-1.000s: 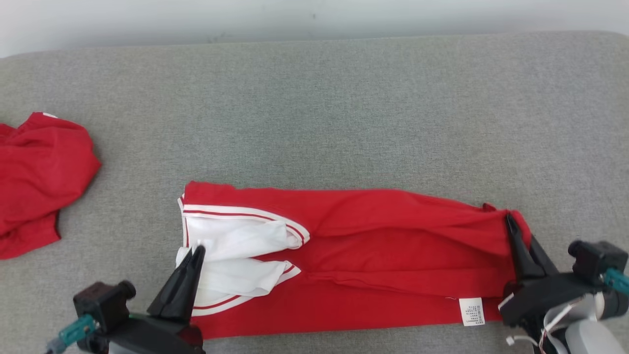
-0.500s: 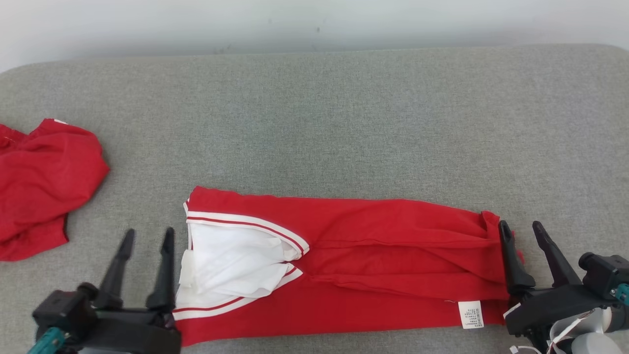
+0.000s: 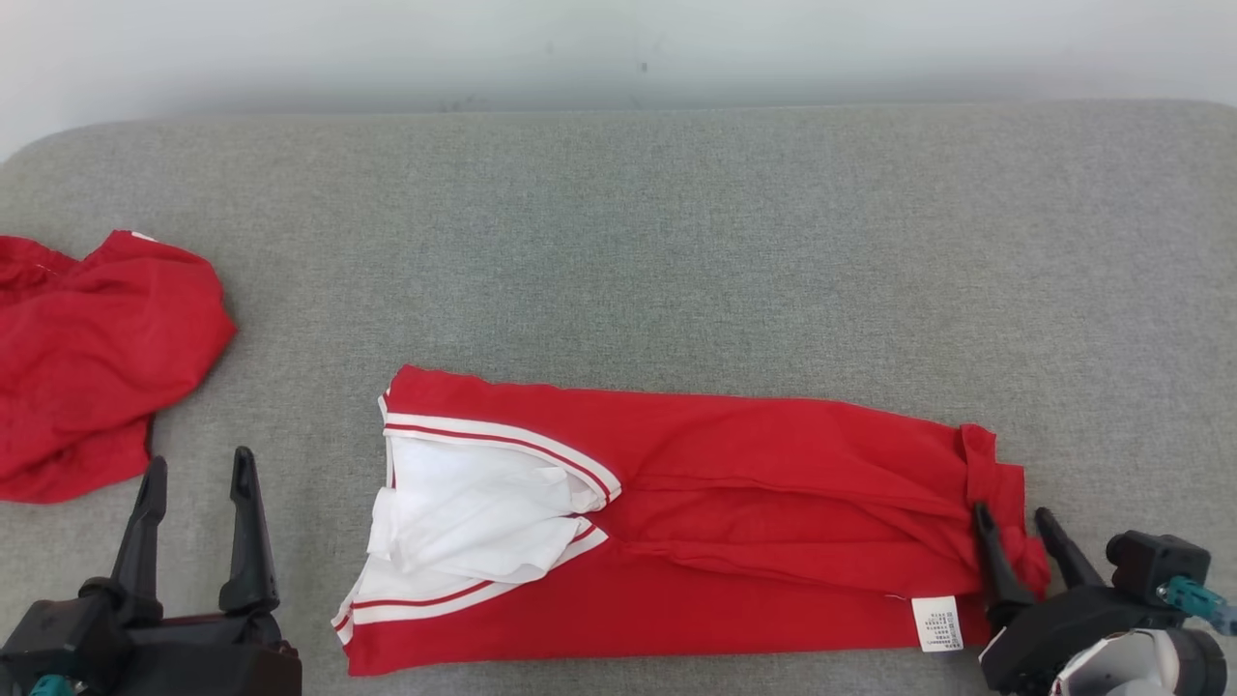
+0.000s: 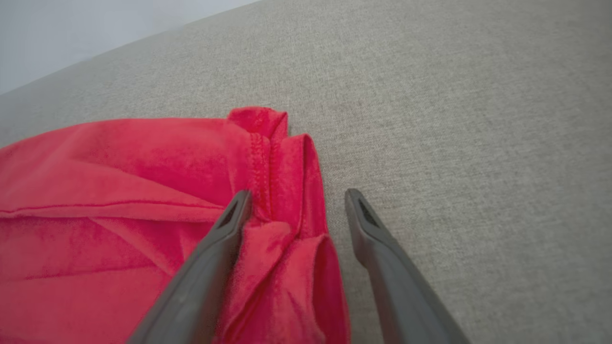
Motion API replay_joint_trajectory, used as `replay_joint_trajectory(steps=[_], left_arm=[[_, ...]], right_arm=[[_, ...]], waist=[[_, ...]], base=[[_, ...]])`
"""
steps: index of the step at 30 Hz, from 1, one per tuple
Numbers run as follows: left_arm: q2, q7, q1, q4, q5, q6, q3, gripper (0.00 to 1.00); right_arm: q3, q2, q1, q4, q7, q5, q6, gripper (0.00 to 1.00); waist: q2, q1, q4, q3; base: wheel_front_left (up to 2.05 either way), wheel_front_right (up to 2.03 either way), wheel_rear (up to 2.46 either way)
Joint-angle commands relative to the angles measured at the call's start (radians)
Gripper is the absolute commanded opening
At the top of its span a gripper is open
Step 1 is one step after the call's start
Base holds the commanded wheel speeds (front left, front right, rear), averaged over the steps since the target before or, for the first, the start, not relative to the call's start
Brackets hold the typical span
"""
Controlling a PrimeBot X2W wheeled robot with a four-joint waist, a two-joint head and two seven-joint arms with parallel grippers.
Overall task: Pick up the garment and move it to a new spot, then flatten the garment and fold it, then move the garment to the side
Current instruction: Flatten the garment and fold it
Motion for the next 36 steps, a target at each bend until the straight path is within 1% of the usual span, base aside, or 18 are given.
replay_joint_trajectory(steps=[1, 4, 5, 6, 7, 8, 11, 15, 23, 26, 30, 36], left_arm=[[-0.011, -0.001, 0.009, 0.012, 0.022, -0.013, 0.016, 1.00], [-0.022, -0.001, 0.007, 0.025, 0.032, -0.023, 0.030, 1.00], [-0.025, -0.001, 0.007, 0.028, 0.036, -0.026, 0.033, 1.00], [-0.028, -0.001, 0.008, 0.031, 0.042, -0.030, 0.036, 1.00], [-0.028, -0.001, 0.008, 0.031, 0.042, -0.030, 0.036, 1.00], [-0.030, -0.001, 0.010, 0.034, 0.046, -0.031, 0.039, 1.00], [-0.036, -0.001, 0.018, 0.037, 0.057, -0.035, 0.048, 1.00], [-0.040, -0.001, 0.024, 0.040, 0.067, -0.039, 0.054, 1.00], [-0.046, -0.001, 0.028, 0.042, 0.076, -0.038, 0.050, 1.00], [-0.047, -0.001, 0.028, 0.047, 0.075, -0.039, 0.055, 1.00], [-0.048, -0.001, 0.031, 0.055, 0.070, -0.039, 0.058, 1.00], [-0.049, -0.001, 0.033, 0.057, 0.070, -0.039, 0.059, 1.00]], right_arm=[[0.010, 0.009, -0.016, 0.035, -0.011, -0.004, 0.000, 1.00], [0.030, 0.020, -0.022, 0.094, -0.008, 0.010, 0.000, 1.00], [0.045, 0.024, -0.023, 0.110, -0.004, 0.016, 0.000, 0.62], [0.058, 0.028, -0.027, 0.122, -0.008, 0.023, 0.001, 0.30], [0.058, 0.028, -0.027, 0.122, -0.008, 0.023, 0.001, 0.30], [0.068, 0.030, -0.029, 0.133, -0.010, 0.031, 0.001, 0.00], [0.083, 0.018, -0.040, 0.156, -0.025, 0.054, 0.000, 0.00], [0.070, -0.032, -0.063, 0.175, -0.049, 0.072, -0.002, 0.00], [-0.022, -0.144, -0.072, 0.183, -0.058, 0.087, -0.001, 0.00], [-0.062, -0.163, -0.066, 0.168, -0.050, 0.081, -0.001, 0.00], [-0.081, -0.148, -0.051, 0.115, -0.030, 0.078, -0.001, 0.00], [-0.020, -0.068, -0.031, -0.035, 0.027, 0.057, -0.001, 0.00]], waist=[[0.0000, 0.0000, 0.005, -0.003], [0.0000, 0.0000, 0.009, -0.006], [0.0000, 0.0000, 0.010, -0.008], [0.0000, 0.0000, 0.011, -0.010], [0.0000, 0.0000, 0.011, -0.010], [0.0000, 0.0000, 0.011, -0.014], [0.0000, 0.0000, 0.008, -0.024], [0.0000, 0.0000, 0.001, -0.038], [0.0000, 0.0000, -0.005, -0.052], [0.0000, 0.0000, -0.009, -0.056], [0.0000, 0.0000, -0.014, -0.064], [0.0000, 0.0000, -0.024, -0.067]], base=[[0.00, 0.00, 0.00], [0.00, 0.00, 0.00], [0.00, 0.00, 0.00], [0.00, 0.00, 0.00], [0.00, 0.00, 0.00], [0.00, 0.00, 0.00], [0.00, 0.00, 0.00], [0.00, 0.00, 0.00], [0.00, 0.00, 0.00], [0.00, 0.00, 0.00], [0.00, 0.00, 0.00], [0.00, 0.00, 0.00]])
